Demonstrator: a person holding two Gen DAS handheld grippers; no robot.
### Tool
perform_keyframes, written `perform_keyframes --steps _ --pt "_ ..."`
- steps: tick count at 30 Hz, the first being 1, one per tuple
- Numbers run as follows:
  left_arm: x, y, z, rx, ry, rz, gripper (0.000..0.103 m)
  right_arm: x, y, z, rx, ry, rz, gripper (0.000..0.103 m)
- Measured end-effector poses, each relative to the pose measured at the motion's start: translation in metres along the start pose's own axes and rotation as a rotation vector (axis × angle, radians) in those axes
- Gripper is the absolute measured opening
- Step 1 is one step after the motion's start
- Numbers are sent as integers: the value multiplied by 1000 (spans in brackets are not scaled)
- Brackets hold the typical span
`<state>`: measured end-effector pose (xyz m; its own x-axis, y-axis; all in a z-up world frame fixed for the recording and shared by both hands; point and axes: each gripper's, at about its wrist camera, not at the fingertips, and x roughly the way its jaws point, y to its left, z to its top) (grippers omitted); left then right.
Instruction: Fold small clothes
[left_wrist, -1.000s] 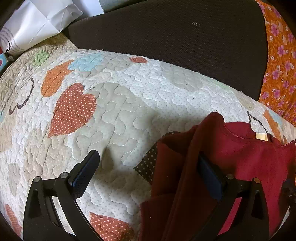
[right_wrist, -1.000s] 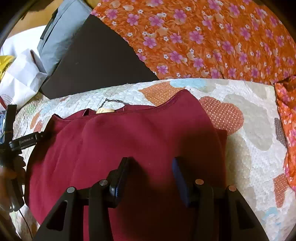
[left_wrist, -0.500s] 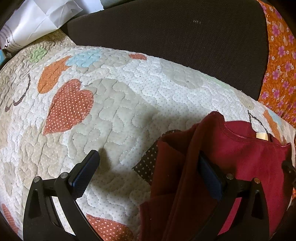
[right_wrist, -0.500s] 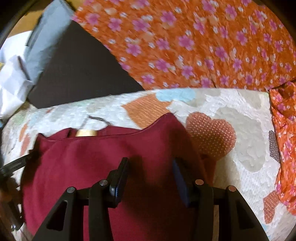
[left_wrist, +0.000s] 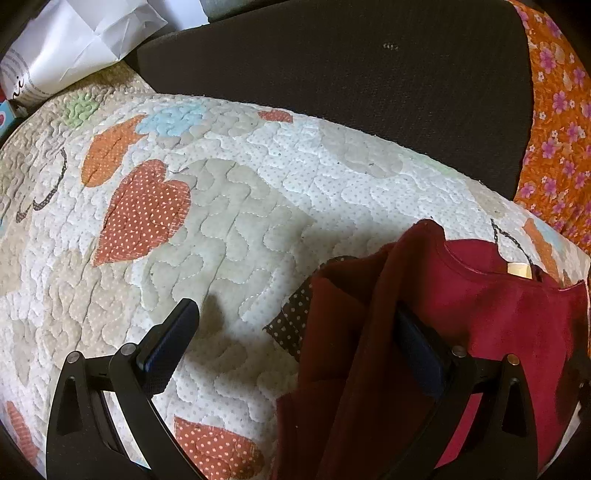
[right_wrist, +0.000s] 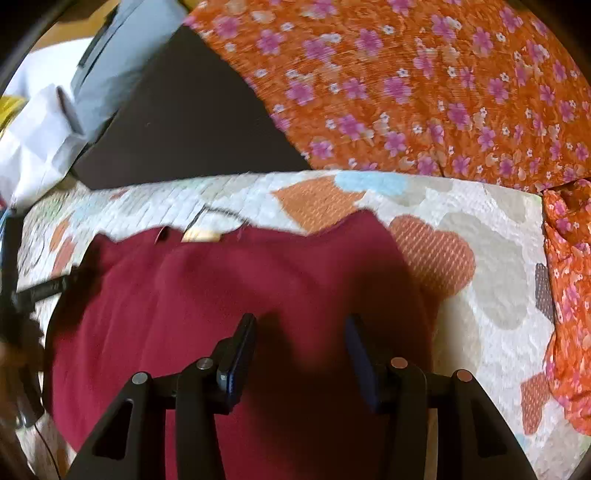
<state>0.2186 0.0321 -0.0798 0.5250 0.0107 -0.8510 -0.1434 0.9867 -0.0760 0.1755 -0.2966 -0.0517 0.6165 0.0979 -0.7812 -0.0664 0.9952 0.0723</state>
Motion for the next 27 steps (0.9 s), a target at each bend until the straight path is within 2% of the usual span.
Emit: perform_keyframes --steps 6,18,27 --pt "-16 -8 -3 17 -17 -20 102 -7 3 -14 8 2 -19 48" --pt "-53 -31 -14 74 -35 -96 102 -13 5 -14 17 14 -29 48" --pt "-68 -22 -29 95 -32 -78 102 -7 5 -15 27 32 -33 48"
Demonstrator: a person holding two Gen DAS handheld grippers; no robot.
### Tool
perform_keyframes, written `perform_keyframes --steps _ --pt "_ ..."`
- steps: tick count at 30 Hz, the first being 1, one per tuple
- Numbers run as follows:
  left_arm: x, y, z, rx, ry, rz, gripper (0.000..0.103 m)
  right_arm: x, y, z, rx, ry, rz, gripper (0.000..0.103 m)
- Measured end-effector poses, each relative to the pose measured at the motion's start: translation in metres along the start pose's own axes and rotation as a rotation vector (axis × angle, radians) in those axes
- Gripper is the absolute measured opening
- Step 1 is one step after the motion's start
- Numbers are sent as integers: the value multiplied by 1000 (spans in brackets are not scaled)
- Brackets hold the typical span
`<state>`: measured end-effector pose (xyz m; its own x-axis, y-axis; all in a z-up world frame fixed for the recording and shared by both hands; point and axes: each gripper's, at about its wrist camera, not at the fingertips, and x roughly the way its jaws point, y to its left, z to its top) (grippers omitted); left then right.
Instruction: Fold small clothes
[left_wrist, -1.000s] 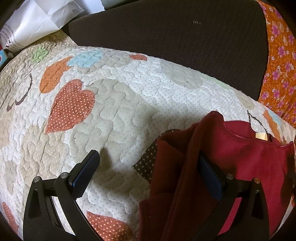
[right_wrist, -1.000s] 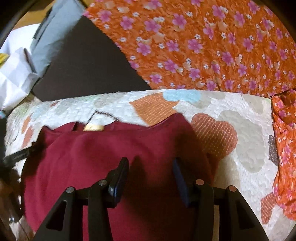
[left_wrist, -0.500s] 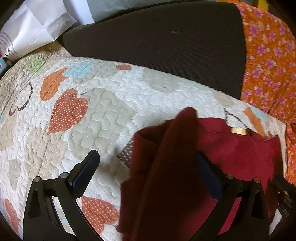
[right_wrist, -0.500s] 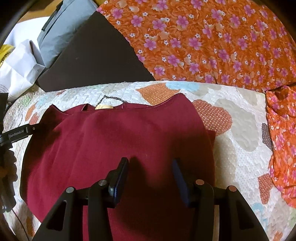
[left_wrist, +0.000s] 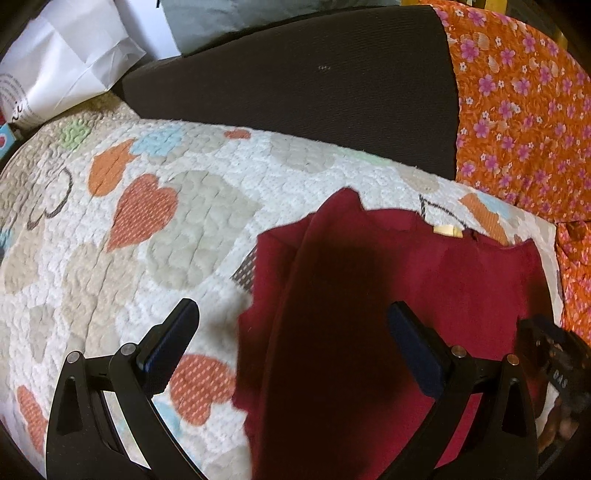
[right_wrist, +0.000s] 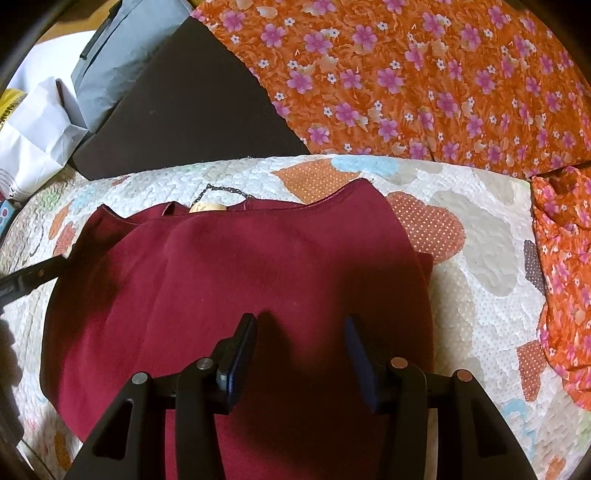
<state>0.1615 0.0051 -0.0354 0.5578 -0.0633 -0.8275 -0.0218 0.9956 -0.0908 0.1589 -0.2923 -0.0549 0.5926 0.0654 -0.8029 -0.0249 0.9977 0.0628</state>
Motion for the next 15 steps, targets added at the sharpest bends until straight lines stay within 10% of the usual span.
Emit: perform_keyframes --steps 15 --pt "-6 -1 -37 0 48 -55 102 -4 6 -5 18 13 23 48"
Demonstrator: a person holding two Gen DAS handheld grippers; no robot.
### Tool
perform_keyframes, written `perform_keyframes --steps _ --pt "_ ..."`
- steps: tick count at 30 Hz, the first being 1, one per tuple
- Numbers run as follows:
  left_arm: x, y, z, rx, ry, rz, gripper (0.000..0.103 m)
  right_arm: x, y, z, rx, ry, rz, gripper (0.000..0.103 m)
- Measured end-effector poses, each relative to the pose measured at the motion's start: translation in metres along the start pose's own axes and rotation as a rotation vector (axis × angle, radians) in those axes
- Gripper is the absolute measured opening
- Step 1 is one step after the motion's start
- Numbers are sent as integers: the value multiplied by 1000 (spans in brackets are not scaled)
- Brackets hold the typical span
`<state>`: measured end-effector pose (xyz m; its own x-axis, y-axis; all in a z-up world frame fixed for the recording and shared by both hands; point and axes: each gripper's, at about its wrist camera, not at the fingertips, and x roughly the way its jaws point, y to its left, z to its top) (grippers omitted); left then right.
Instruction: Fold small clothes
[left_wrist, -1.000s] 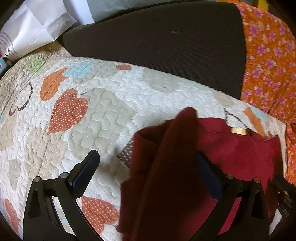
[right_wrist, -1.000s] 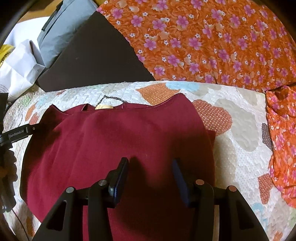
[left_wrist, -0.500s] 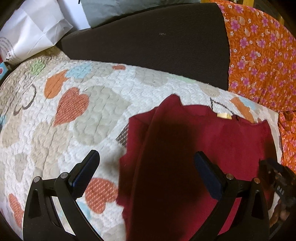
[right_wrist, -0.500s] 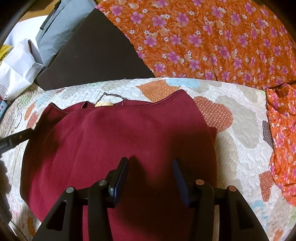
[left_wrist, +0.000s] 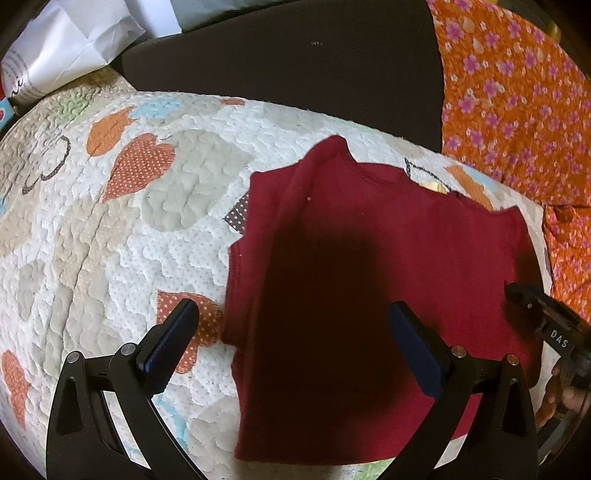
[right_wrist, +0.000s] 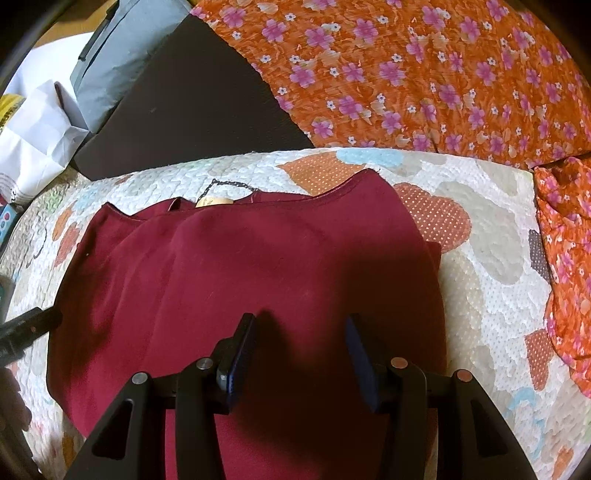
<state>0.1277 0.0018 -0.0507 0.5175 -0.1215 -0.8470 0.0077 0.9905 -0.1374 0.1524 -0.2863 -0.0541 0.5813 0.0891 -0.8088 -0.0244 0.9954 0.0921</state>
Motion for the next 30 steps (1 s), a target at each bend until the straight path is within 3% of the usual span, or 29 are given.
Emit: perform_keyframes --steps 8,13,17,21,25,30 --pt "-10 11 5 -22 -31 4 102 -1 1 -2 1 5 -1 48" --pt "-19 39 -2 -120 -23 -26 102 5 9 -1 -19 14 18 49" --pt "-14 62 -8 -169 -1 5 102 13 19 0 -45 33 -6 50" --pt "-7 74 -11 -212 24 -13 102 7 36 7 -14 11 94 50" --pt "2 69 -18 -201 67 -32 102 18 82 21 -24 43 267 50" --pt "12 72 -24 -234 102 -45 102 37 150 53 -100 60 338 50"
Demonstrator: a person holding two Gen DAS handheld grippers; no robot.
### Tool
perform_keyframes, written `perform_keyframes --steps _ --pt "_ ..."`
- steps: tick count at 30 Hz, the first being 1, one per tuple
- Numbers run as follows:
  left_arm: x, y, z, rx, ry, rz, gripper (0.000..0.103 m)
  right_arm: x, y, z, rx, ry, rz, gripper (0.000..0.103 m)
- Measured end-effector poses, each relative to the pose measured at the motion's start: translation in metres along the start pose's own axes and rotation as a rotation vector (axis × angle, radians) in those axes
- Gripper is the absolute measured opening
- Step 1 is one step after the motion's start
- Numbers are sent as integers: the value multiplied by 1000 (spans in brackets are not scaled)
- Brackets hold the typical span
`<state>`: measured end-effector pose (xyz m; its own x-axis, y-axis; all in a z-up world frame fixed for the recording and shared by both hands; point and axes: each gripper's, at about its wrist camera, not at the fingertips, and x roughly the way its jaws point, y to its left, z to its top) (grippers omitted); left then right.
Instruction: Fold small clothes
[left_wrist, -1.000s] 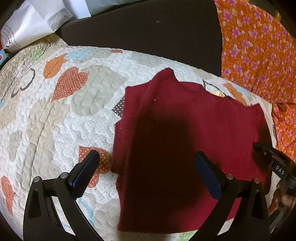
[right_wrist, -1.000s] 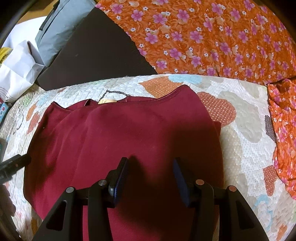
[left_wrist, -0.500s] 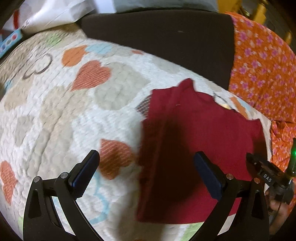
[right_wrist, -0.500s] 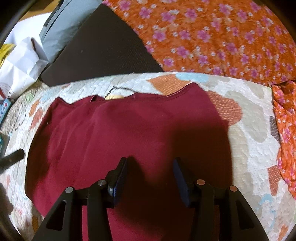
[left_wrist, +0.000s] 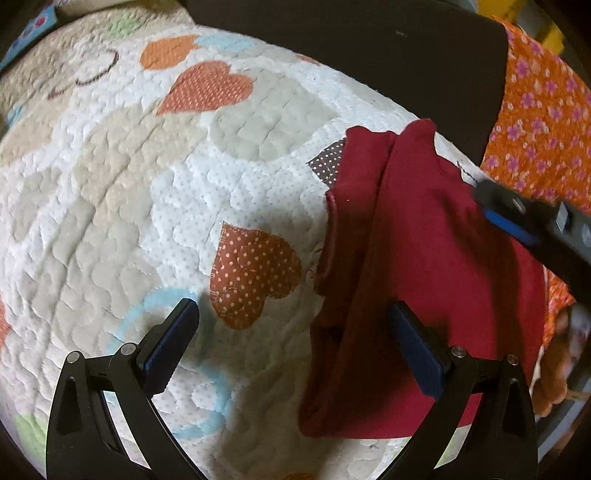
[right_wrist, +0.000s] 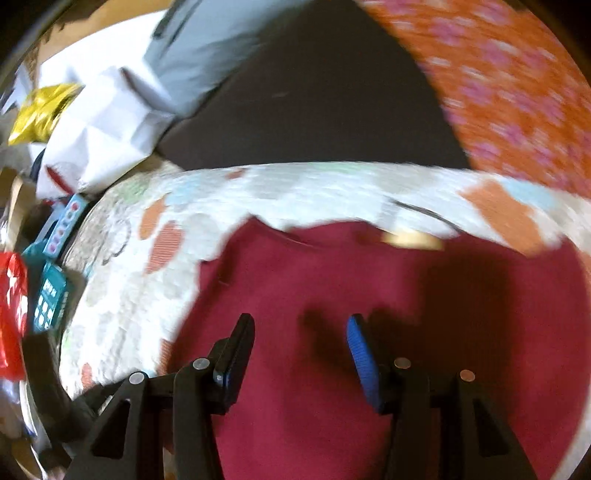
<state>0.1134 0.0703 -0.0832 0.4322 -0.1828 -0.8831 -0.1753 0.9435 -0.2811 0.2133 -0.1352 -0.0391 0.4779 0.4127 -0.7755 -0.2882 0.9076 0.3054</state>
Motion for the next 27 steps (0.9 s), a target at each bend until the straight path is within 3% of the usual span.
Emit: perform_keyframes --steps 7,10,12,13,15,17,21,24,25,27 --pt "-1 1 5 9 -7 20 102 68 61 33 -48 149 7 56" --pt "4 3 7 -12 0 42 102 98 78 34 -120 207 -90 56" --pt "8 6 12 -41 17 15 102 101 82 32 -173 191 -120 56" --pt "7 6 13 -49 19 6 102 101 82 31 -192 178 -114 54" --pt "5 1 16 -30 10 9 102 95 77 29 -219 155 -107 38" --pt "2 -7 18 2 -5 10 102 79 65 29 -191 121 -33 19" --pt "-1 -28 26 46 -39 -25 102 32 47 28 -131 13 69 15" --pt "-2 -49 23 104 -44 -104 101 6 40 25 -106 -26 108 14" --pt "-4 -55 21 117 -50 -148 97 -1 37 25 -94 -34 114 14" --pt "-5 -67 19 128 -28 -255 72 -14 29 23 -70 -45 123 14"
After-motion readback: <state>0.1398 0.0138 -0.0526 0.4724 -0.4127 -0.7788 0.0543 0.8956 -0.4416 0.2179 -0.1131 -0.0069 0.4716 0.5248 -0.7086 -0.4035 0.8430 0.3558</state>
